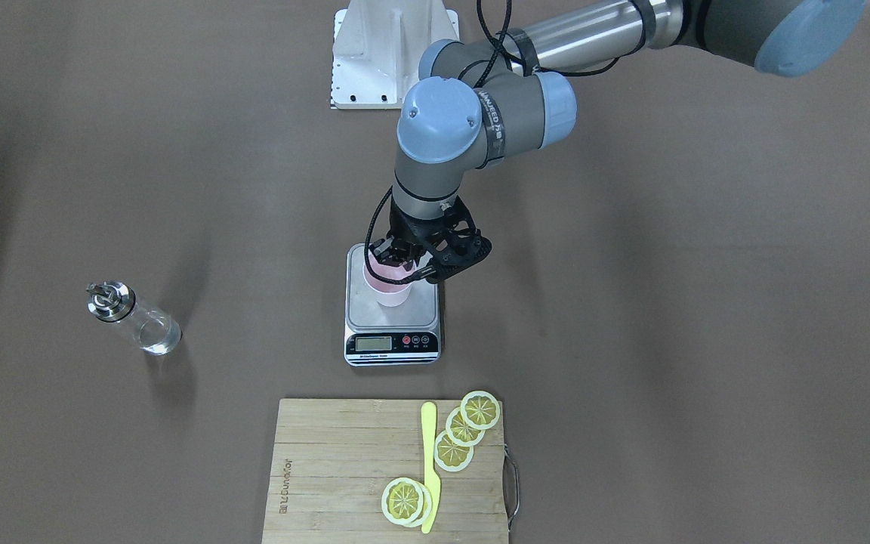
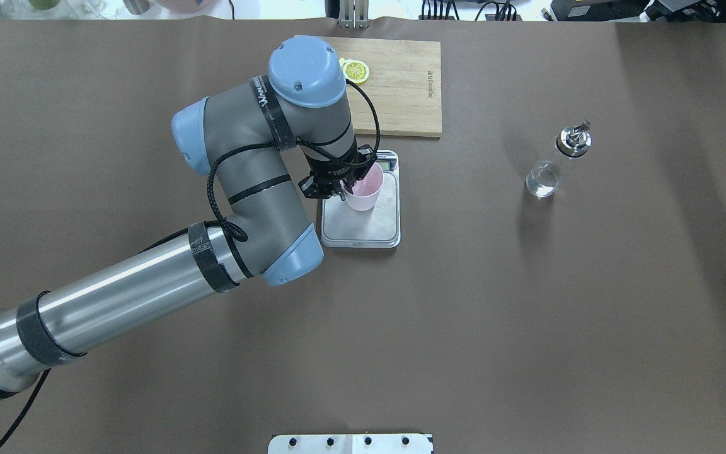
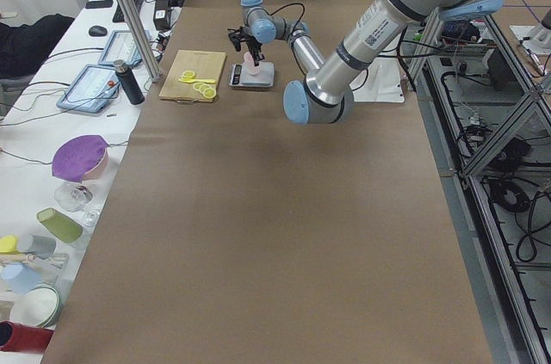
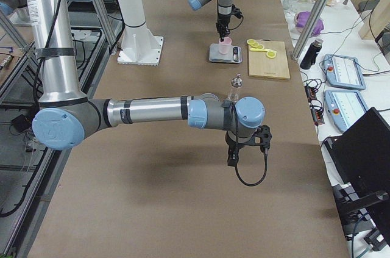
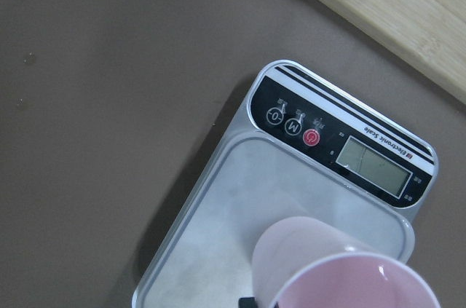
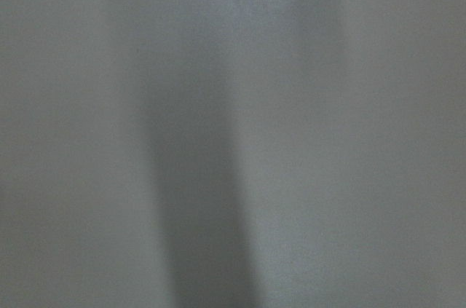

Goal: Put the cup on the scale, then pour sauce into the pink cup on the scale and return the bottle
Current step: 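Carry the pink cup with the left gripper onto the scale, then release the cup and lift the left gripper while the right reaches for the bottle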

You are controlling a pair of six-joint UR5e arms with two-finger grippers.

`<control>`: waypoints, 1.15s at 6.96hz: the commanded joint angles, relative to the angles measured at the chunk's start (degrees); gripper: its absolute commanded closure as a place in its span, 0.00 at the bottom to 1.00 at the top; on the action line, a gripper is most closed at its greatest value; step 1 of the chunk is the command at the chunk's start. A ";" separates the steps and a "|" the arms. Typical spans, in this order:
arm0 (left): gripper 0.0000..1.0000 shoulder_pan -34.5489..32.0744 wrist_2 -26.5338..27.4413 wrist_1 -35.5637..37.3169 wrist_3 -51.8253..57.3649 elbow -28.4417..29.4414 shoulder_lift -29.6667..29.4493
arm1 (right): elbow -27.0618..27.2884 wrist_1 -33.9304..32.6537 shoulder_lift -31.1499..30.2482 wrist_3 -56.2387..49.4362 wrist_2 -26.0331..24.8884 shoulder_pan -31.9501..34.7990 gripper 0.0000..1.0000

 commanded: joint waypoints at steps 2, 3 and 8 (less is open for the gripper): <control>0.01 -2.90 -0.61 1.10 4.48 -6.58 3.75 | 7.63 -2.36 3.35 0.26 -0.77 -2.00 0.00; 0.01 -4.66 -0.61 2.93 8.23 -12.18 8.47 | 15.34 -7.76 6.06 0.53 -2.87 -3.67 0.00; 0.01 -12.76 -0.79 7.08 19.69 -20.59 18.53 | 35.10 5.39 3.78 27.80 -10.09 -23.01 0.00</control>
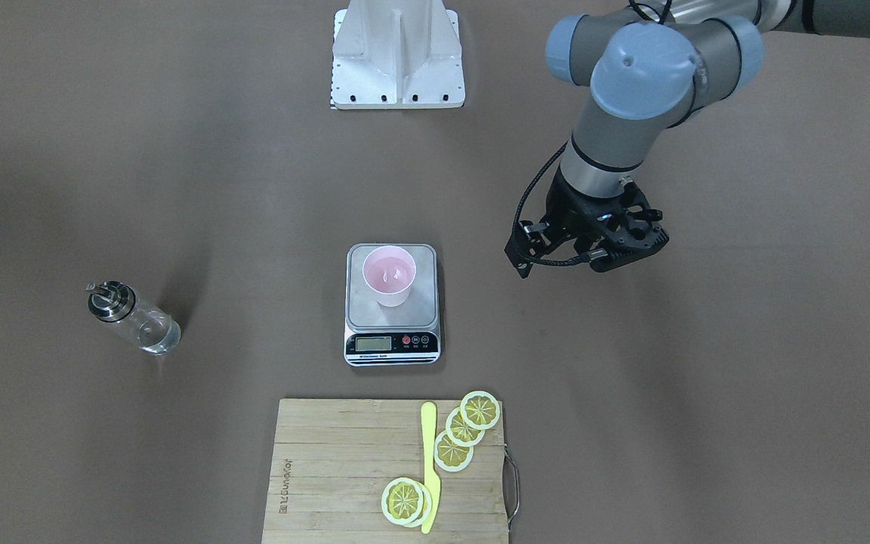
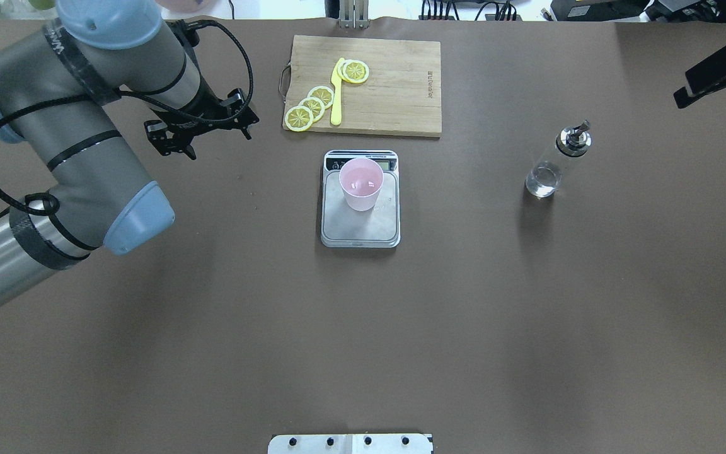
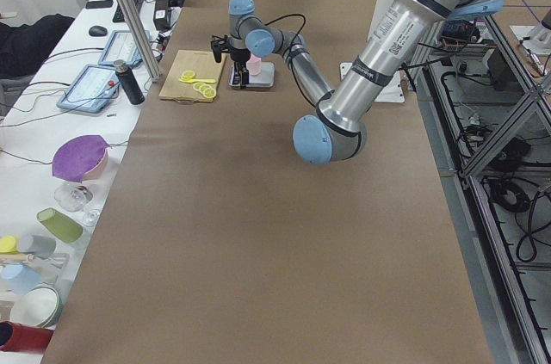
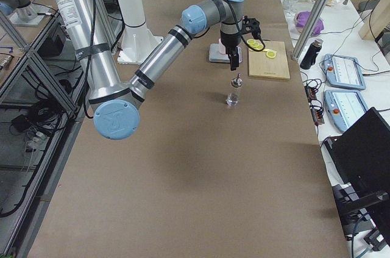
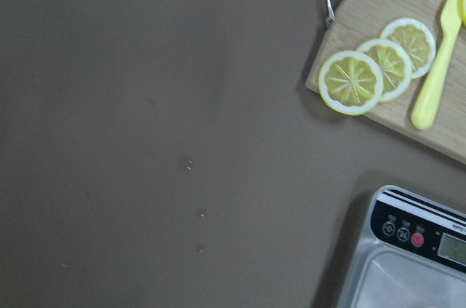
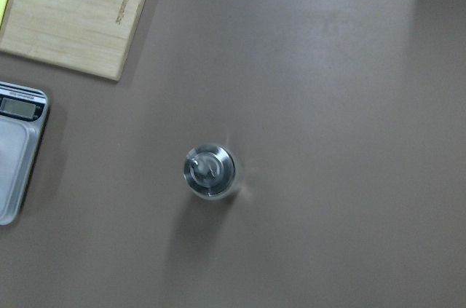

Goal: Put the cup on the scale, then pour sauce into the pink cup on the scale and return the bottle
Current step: 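Release the cup and lift the left gripper while the right reaches for the bottle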

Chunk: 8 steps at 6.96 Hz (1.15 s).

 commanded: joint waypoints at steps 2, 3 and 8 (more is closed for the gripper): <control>0.01 -2.06 -0.18 0.06 5.13 -0.85 3.31 | -0.13 44.98 -20.66 20.88 -14.92 -12.49 0.00; 0.01 -2.59 -0.18 -0.28 6.99 -1.03 4.98 | -1.63 48.95 -21.23 23.29 -20.39 -16.54 0.00; 0.01 -3.04 -0.09 -0.55 7.44 -0.33 5.96 | -13.93 67.61 -22.49 34.89 -55.00 -36.76 0.00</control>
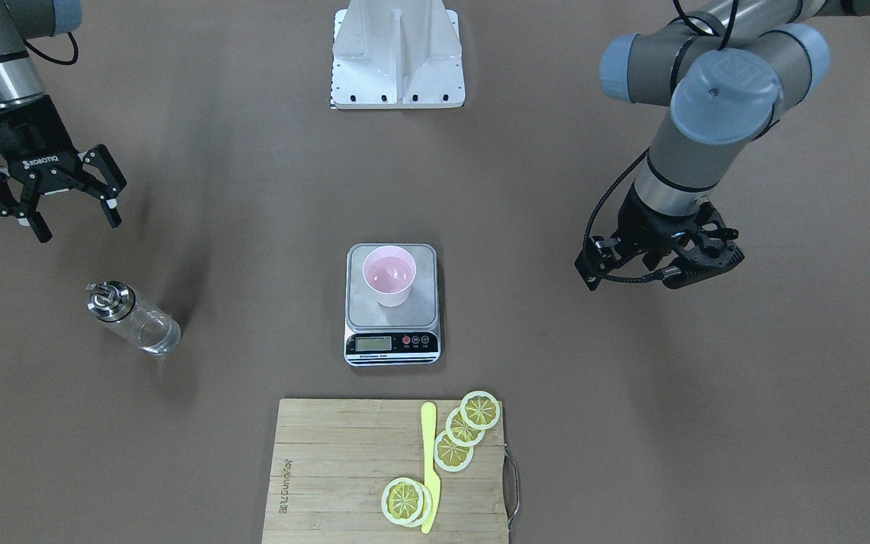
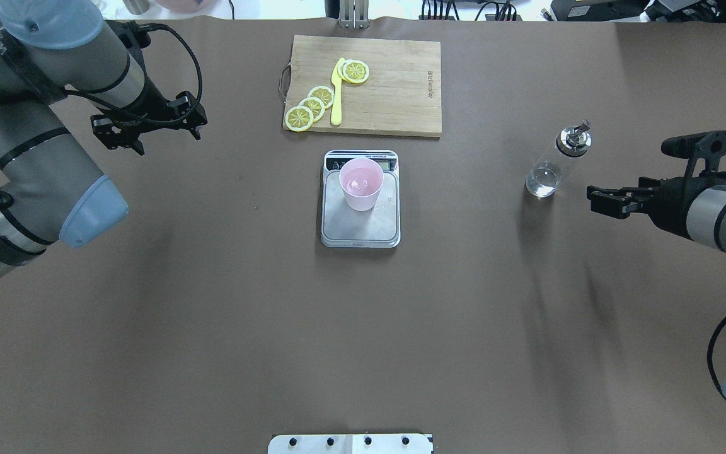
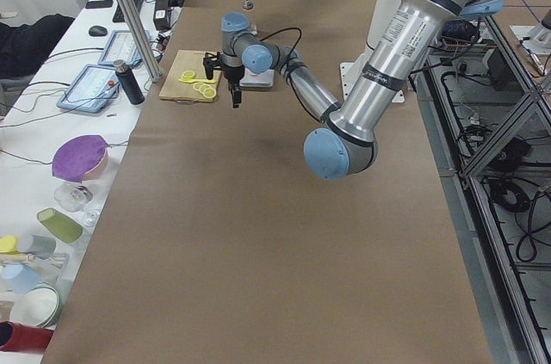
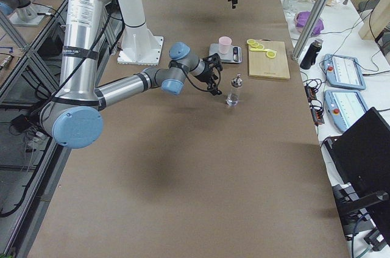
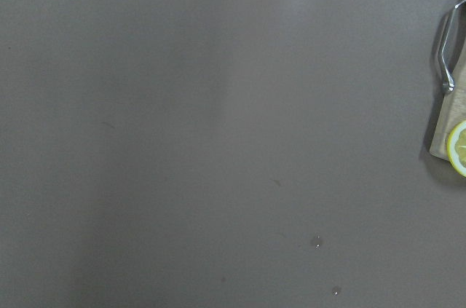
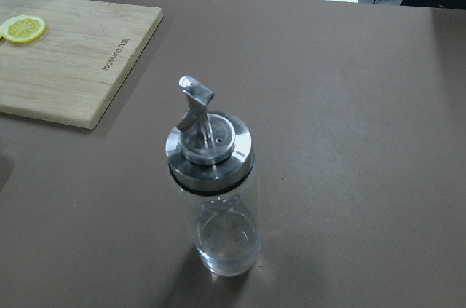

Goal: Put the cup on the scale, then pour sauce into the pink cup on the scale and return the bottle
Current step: 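Grasp the glass sauce bottle by its neck with the right gripper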

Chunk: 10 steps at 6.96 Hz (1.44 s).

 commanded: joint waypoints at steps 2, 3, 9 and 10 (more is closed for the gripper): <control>0.01 0.05 0.09 -0.30 0.08 0.17 1.01 | -9.76 3.08 7.85 3.17 -15.90 -7.92 0.00; 0.01 0.14 0.18 -0.30 0.08 0.25 1.01 | -11.62 3.08 9.44 3.17 -18.54 -8.45 0.00; 0.01 0.40 0.18 -0.12 -0.18 0.43 0.92 | -23.15 12.92 14.27 -1.64 -21.46 -8.37 0.00; 0.01 0.40 0.18 -0.12 -0.18 0.52 0.92 | -23.15 12.92 14.29 -1.84 -21.38 -8.02 0.00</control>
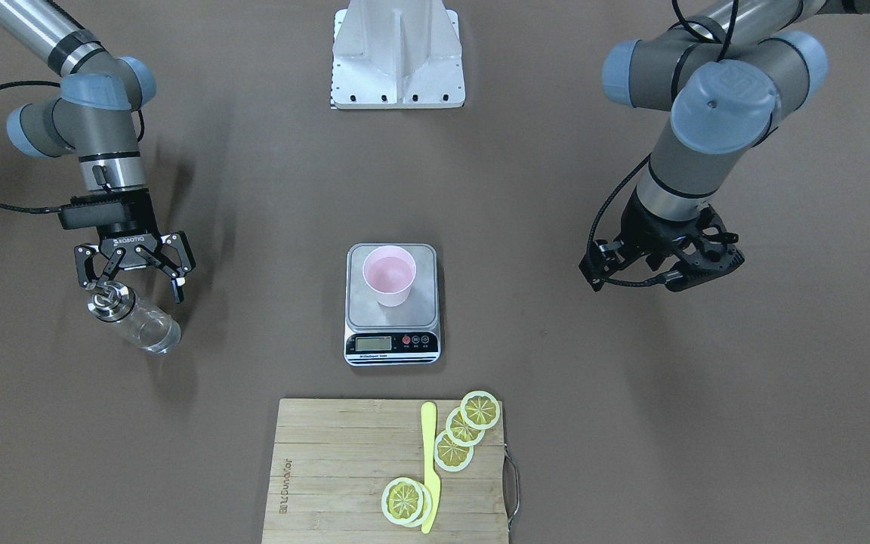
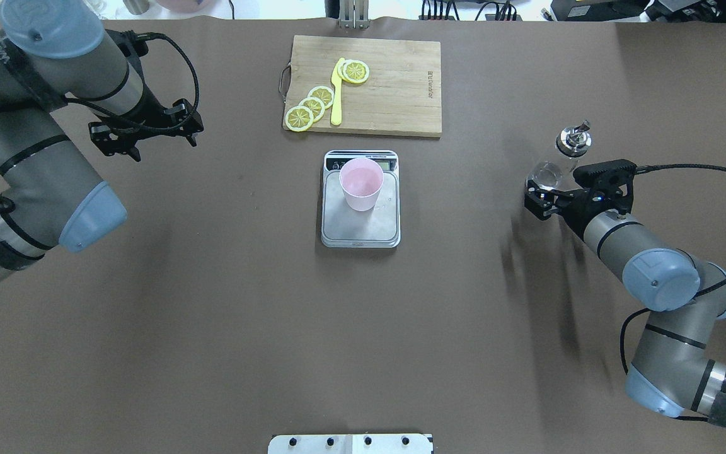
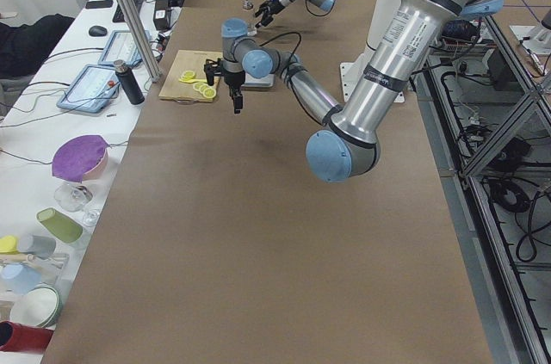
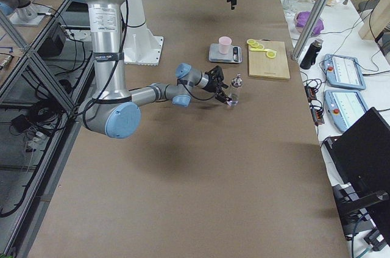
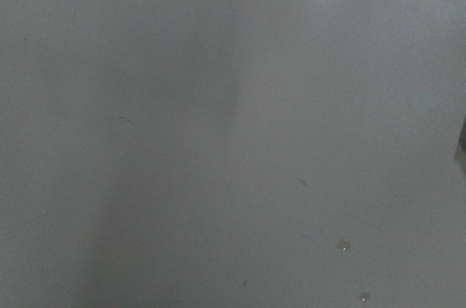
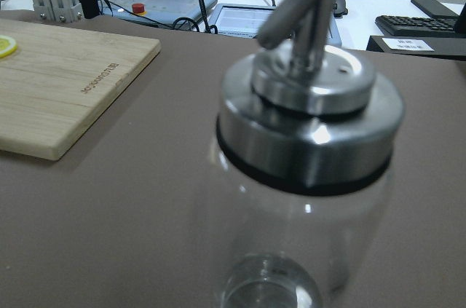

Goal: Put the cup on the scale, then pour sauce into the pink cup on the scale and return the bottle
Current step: 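Grasp the glass sauce bottle by its neck with the right gripper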

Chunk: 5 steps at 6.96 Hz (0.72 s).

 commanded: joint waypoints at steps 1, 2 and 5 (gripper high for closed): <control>0.01 0.01 0.09 -0.08 -0.01 0.15 0.03 | -1.03 0.59 0.86 -1.62 -0.01 0.85 0.00; 0.01 0.01 0.09 -0.08 -0.01 0.41 0.03 | -1.21 0.59 0.77 -2.75 0.08 1.55 0.00; 0.01 0.01 0.09 -0.08 -0.09 0.41 -0.14 | -1.83 0.59 0.94 -2.85 0.17 2.34 0.00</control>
